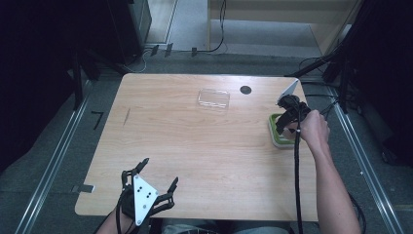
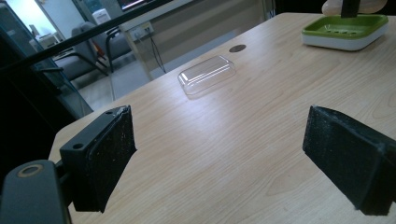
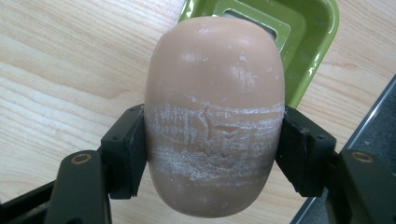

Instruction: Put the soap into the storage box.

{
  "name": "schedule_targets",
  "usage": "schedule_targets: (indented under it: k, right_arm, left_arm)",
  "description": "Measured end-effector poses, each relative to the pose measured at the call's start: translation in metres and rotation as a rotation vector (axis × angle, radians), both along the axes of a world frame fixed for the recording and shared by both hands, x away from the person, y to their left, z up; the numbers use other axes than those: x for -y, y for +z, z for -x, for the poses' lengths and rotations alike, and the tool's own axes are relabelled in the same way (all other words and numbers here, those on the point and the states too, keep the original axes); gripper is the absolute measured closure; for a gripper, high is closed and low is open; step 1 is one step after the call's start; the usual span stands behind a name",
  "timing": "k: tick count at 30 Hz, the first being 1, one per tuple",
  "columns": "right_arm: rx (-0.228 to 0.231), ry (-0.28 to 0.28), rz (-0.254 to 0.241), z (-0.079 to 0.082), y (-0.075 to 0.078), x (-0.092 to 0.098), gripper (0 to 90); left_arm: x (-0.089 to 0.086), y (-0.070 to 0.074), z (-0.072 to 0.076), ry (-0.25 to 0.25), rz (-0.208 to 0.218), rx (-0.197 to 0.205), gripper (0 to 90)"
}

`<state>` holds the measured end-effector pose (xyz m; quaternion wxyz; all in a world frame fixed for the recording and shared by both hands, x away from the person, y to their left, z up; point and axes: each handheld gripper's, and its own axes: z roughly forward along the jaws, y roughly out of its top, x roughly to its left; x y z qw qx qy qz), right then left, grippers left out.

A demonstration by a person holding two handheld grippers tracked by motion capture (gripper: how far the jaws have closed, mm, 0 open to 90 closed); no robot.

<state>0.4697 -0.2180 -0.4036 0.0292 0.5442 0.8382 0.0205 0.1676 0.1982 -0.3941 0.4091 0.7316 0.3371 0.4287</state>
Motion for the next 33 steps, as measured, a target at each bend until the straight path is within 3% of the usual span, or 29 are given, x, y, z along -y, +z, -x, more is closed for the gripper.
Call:
schedule_targets:
  k: [8,33]
  right_arm:
    - [0.011,-0.016,-0.017,-0.005,0.002,0.005,33.5]
    - [-0.014,-0.039,-0.025,-0.020,-0.014,0.008,33.5]
  left_arm:
    - [0.000,0.000,0.000,0.001,0.001,0.001,9.9]
    - [0.000,0.000,0.000,-0.001,-0.004,0.000,9.9]
